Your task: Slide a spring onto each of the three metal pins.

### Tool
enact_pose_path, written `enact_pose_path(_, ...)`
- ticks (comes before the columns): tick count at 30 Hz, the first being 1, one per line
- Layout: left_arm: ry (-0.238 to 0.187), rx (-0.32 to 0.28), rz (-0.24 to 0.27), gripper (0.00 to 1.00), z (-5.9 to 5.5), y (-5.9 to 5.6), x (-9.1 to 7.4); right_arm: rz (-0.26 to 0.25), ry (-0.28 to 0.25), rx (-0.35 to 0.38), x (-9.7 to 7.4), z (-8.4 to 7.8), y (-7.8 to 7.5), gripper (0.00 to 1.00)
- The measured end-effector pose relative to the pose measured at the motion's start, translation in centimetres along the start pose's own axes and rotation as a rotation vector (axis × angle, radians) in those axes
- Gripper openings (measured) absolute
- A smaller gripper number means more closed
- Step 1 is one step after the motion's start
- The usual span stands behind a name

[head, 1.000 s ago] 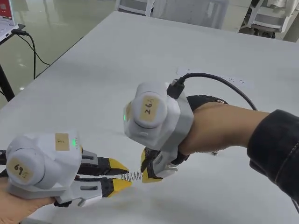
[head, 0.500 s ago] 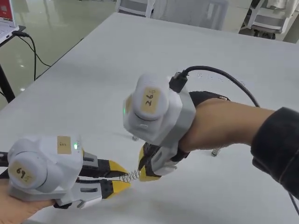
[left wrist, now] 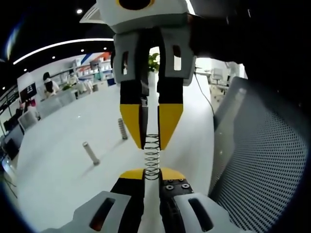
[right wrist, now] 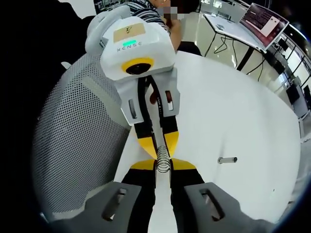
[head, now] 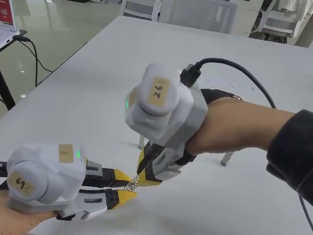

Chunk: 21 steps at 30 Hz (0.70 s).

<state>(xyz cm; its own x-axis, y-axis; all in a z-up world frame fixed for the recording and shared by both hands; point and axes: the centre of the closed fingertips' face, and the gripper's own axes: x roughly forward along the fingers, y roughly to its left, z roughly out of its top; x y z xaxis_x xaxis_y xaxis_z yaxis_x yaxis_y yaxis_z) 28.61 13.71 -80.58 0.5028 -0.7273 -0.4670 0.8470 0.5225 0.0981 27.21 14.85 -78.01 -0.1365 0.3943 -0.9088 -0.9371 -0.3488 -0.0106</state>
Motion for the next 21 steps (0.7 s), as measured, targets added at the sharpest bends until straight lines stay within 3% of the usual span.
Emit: enact_pose_path(21,-0.029,-0.026,0.005,0.02,0.26,0.24,-0.20,0.012,-0.066,0.026,0.33,0.40,-0.27,0.11)
